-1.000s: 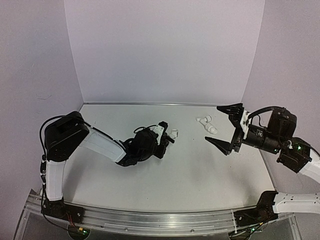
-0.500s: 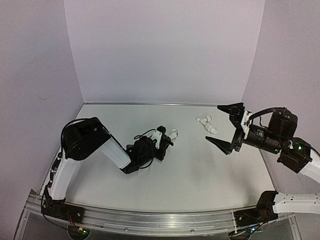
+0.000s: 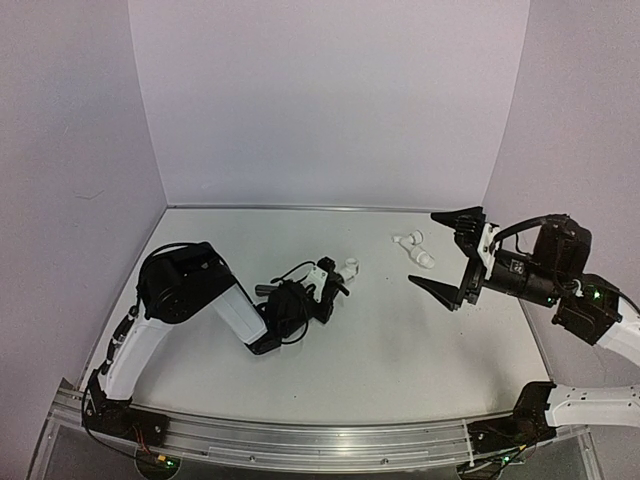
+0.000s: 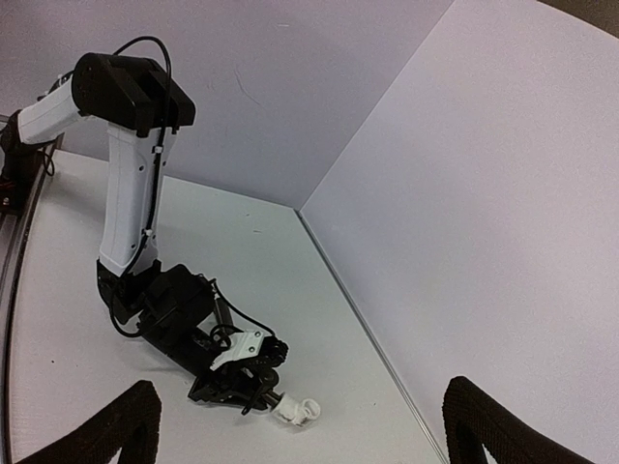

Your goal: Install the water faucets

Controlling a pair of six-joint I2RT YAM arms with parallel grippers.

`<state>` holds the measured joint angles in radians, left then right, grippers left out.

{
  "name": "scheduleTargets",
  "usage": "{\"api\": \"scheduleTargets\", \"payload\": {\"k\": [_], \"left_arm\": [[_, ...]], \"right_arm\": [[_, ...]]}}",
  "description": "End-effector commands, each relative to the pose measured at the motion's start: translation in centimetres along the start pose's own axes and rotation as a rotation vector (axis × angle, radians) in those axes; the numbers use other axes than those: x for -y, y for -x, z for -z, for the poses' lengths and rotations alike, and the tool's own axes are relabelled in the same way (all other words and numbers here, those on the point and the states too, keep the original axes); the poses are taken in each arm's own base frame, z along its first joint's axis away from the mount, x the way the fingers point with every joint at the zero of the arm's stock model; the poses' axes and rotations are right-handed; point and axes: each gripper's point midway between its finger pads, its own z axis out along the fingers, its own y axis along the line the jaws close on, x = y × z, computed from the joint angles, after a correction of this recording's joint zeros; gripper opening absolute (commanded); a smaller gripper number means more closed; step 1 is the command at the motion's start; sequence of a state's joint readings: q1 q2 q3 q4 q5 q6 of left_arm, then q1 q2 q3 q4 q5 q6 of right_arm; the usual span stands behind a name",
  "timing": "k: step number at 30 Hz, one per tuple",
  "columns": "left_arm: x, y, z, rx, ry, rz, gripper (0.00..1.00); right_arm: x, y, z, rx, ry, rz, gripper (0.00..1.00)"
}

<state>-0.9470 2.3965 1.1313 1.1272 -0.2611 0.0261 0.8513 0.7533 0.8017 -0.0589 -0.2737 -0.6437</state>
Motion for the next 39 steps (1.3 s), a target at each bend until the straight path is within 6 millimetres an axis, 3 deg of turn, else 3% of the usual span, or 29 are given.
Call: {"api": "scheduleTargets", "payload": {"k": [1,8,12,16,24,32,35,39], "left_arm": [[-0.2,0.8,-0.5,0.062,0.017,0.069,0.19],[0.0,-0.3,-0.4,0.038,0.014,0.06,0.38],[0.3,-0.1,-0.1,0.042,0.005,0.051,0.41],[0.8,0.9,0.7,0.059,-0.004,0.042,0.44],[3.3,2.6,2.9,0.072,-0.026,-0.039,0.72],[3.1,6.4,5.9,0.093,-0.003,-0.004,0.97],[3.2,8.2,7.3,0.032,-0.012,0.054,1.0],[2.0,7.4,9.3,-0.225,0.045,0.195,1.0]], "right_arm": [[1.1,1.8,0.1,0.055,-0.026,0.01,0.98],[1.1,1.9,0.0,0.056,-0.026,0.011,0.98],[1.2,1.9,0.0,0.056,-0.028,0.014,0.98],[1.3,2.0,0.0,0.055,-0.03,0.015,0.98],[1.2,1.9,0.0,0.054,-0.028,0.017,0.98],[1.3,1.5,-0.1,0.041,-0.039,-0.007,0.98],[1.6,1.5,-0.1,0.035,-0.051,-0.019,0.98],[1.9,1.1,-0.1,0.02,-0.07,-0.043,0.98]]}}
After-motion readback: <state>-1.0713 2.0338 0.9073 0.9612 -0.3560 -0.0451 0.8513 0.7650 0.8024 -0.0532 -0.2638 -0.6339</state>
